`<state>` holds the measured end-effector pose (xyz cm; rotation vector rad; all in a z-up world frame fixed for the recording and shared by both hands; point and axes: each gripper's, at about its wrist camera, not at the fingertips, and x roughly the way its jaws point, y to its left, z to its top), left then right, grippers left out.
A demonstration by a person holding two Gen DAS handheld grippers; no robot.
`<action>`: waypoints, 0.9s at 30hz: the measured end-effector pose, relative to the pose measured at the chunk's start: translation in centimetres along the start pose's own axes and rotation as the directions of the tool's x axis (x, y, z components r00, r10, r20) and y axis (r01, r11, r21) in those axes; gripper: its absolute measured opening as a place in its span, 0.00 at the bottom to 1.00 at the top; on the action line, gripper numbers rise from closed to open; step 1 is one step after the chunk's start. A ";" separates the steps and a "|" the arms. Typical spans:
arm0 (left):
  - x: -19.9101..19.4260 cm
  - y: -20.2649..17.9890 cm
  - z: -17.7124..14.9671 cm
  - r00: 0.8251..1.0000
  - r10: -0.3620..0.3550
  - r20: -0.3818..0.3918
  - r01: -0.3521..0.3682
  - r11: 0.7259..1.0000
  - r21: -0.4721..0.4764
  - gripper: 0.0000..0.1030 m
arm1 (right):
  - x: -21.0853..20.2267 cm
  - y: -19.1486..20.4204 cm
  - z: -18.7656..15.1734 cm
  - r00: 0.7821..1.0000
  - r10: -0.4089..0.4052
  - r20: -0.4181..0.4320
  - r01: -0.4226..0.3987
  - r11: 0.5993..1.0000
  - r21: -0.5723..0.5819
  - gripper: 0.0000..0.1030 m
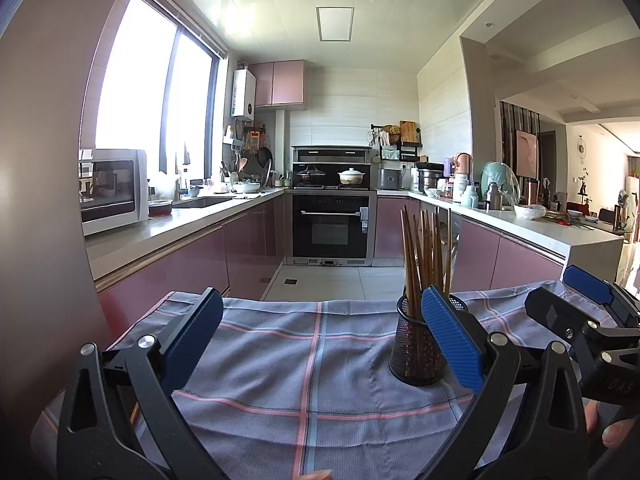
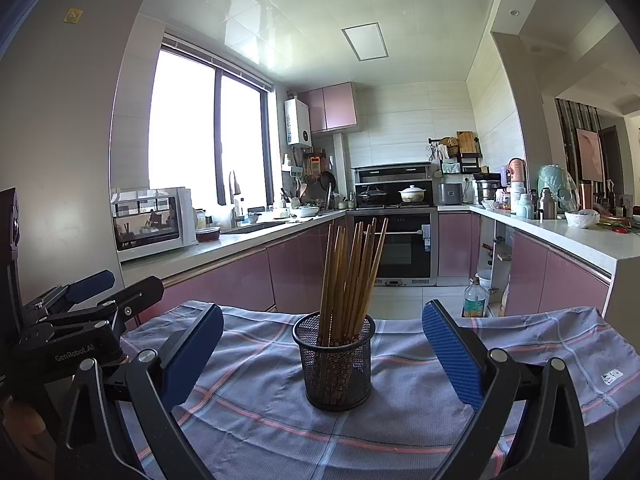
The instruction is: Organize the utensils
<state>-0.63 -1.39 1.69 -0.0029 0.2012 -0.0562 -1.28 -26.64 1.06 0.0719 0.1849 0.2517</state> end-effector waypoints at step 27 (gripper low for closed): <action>0.1 0.2 0.0 1.000 -0.001 0.005 0.001 1.000 -0.001 0.95 | 0.0 0.1 0.2 1.000 0.004 0.007 -0.004 1.000 0.001 0.93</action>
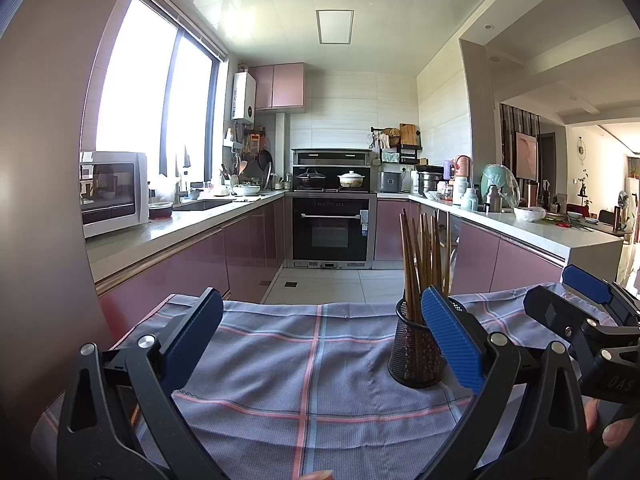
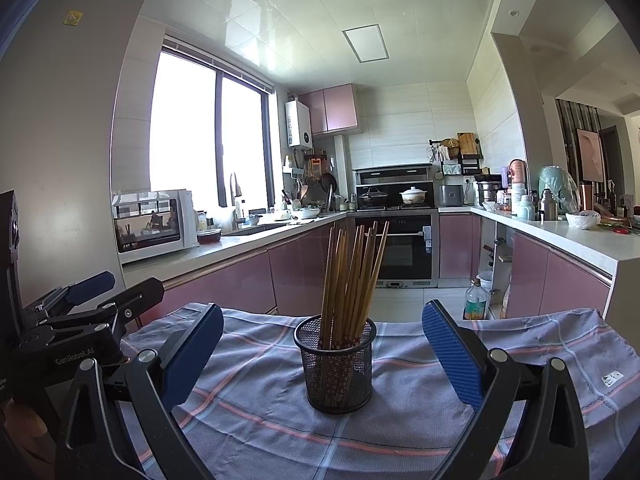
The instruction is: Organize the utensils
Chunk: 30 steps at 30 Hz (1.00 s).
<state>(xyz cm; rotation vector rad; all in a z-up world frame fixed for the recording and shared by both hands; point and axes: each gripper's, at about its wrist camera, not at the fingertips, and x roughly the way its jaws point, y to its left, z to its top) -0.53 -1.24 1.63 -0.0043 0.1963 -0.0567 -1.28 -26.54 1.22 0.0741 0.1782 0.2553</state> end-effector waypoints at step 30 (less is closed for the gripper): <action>-0.1 0.1 0.0 1.000 0.005 0.003 -0.005 1.000 -0.001 0.95 | -0.2 -0.4 0.0 1.000 -0.004 0.012 0.004 1.000 0.013 0.93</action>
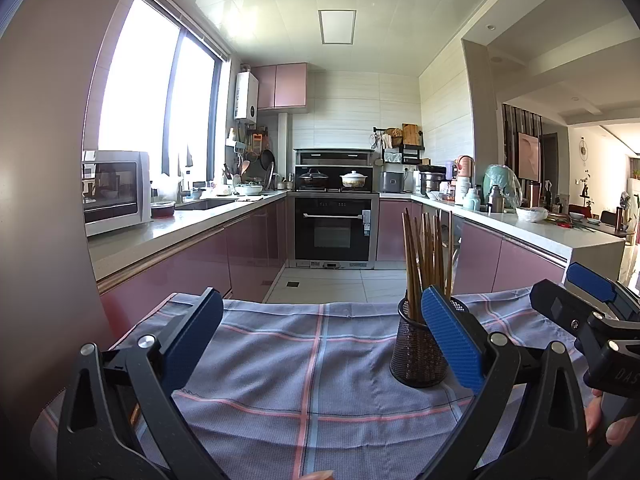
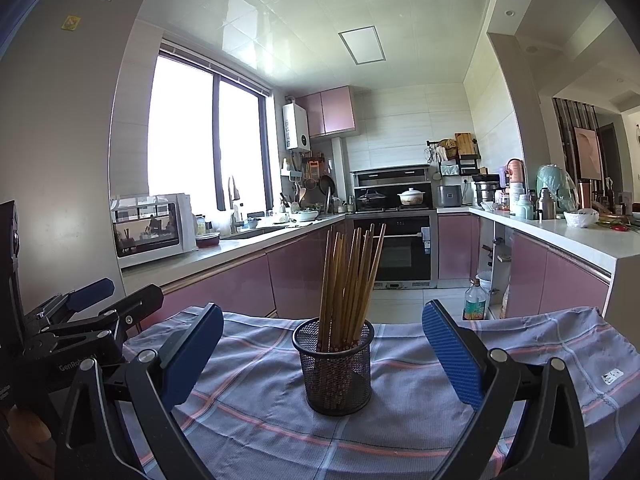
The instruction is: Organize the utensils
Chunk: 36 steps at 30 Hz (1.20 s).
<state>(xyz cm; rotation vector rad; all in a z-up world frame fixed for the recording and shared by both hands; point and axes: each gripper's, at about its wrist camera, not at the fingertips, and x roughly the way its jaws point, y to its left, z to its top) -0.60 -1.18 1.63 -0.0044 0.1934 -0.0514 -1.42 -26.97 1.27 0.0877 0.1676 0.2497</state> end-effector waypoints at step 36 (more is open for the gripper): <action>0.0 0.0 -0.1 1.000 0.001 0.001 -0.001 1.000 0.001 0.95 | 0.2 0.0 -0.2 1.000 0.003 -0.005 -0.003 1.000 0.004 0.93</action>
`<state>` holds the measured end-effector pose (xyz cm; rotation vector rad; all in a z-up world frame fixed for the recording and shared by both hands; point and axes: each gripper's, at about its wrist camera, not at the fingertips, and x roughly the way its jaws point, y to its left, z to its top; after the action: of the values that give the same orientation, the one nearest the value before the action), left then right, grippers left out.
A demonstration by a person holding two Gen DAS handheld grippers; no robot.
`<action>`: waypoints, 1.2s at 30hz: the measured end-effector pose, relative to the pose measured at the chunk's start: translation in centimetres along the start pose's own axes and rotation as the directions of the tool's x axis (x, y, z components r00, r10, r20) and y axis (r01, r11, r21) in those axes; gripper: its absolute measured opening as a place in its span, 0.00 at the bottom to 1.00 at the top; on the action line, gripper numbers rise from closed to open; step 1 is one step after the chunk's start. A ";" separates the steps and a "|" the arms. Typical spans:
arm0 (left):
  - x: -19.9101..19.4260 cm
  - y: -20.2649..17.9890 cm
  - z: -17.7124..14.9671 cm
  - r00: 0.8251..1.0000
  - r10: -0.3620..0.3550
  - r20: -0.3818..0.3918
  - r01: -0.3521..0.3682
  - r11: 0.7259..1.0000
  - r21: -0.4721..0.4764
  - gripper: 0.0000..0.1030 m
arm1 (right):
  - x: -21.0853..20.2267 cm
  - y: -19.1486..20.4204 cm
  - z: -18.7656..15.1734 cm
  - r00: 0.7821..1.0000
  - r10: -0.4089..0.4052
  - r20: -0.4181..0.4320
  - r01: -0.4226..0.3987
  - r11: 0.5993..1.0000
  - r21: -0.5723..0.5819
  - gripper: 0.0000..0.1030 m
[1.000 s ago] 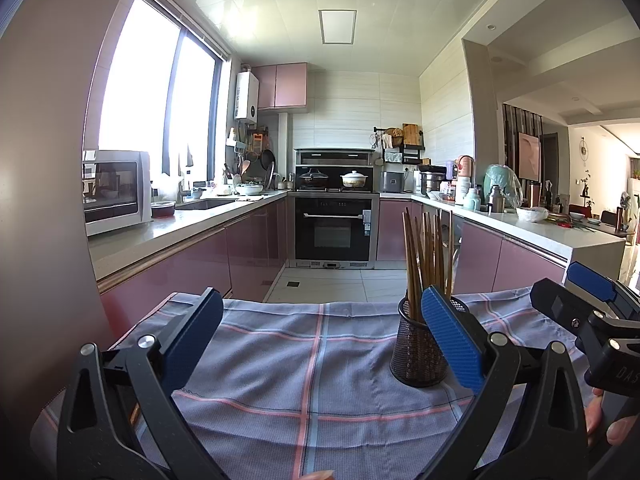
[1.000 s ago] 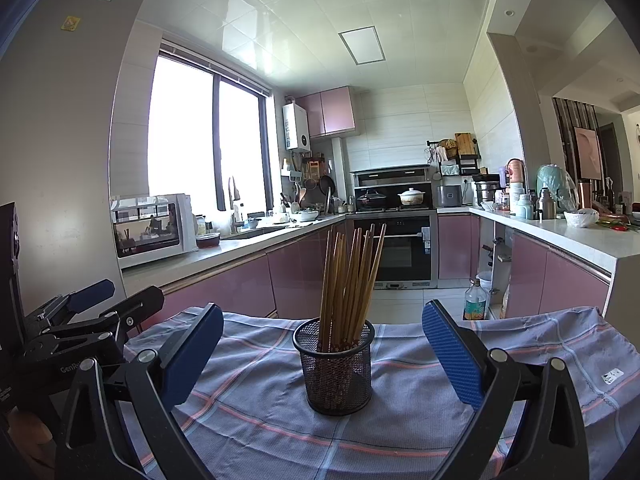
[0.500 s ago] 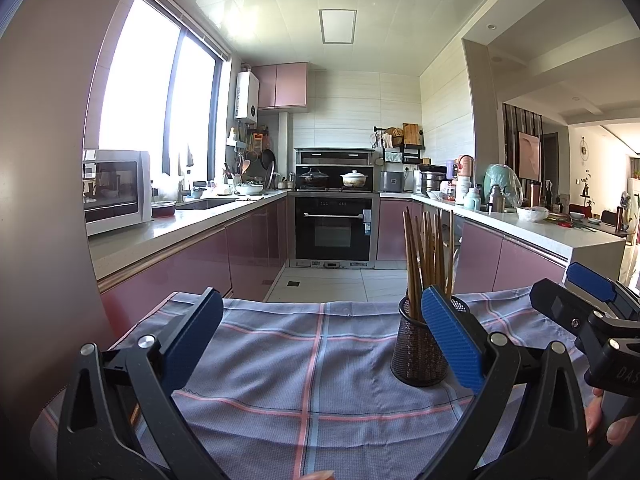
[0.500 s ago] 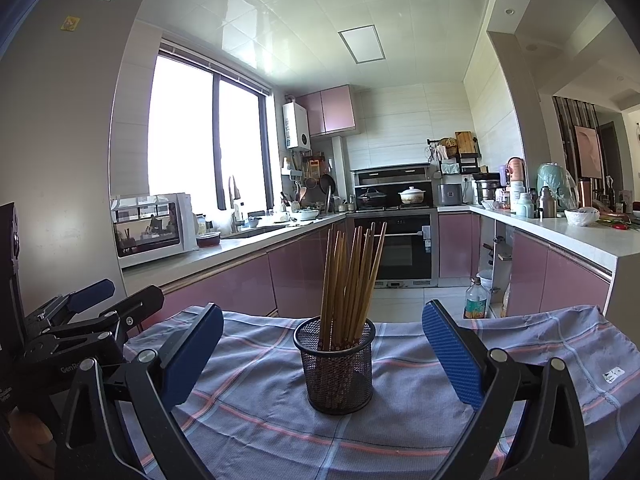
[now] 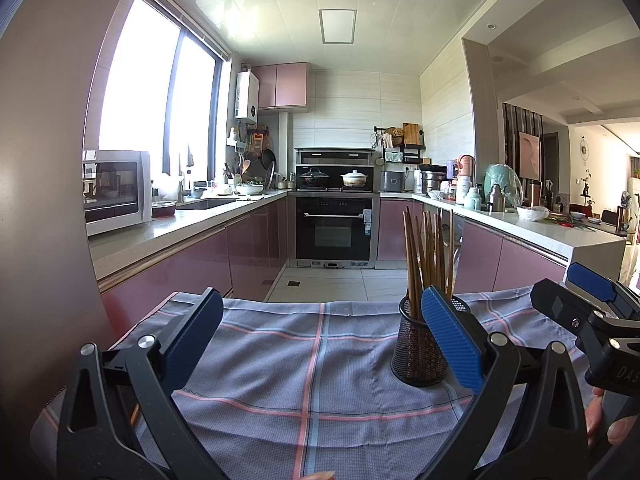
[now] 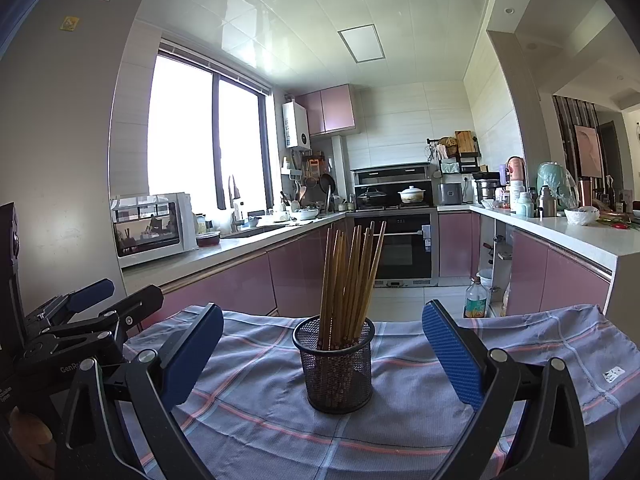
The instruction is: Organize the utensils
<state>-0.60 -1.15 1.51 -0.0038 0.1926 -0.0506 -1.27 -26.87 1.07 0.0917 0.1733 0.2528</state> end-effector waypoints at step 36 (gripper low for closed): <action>0.0 0.0 -0.1 1.000 0.000 -0.001 0.000 1.000 0.002 0.95 | 0.1 0.0 0.0 1.000 -0.006 -0.002 0.006 1.000 0.001 0.93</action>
<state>-0.63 -1.19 1.43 -0.0014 0.1934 -0.0505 -1.18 -26.82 1.07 0.0922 0.1752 0.2472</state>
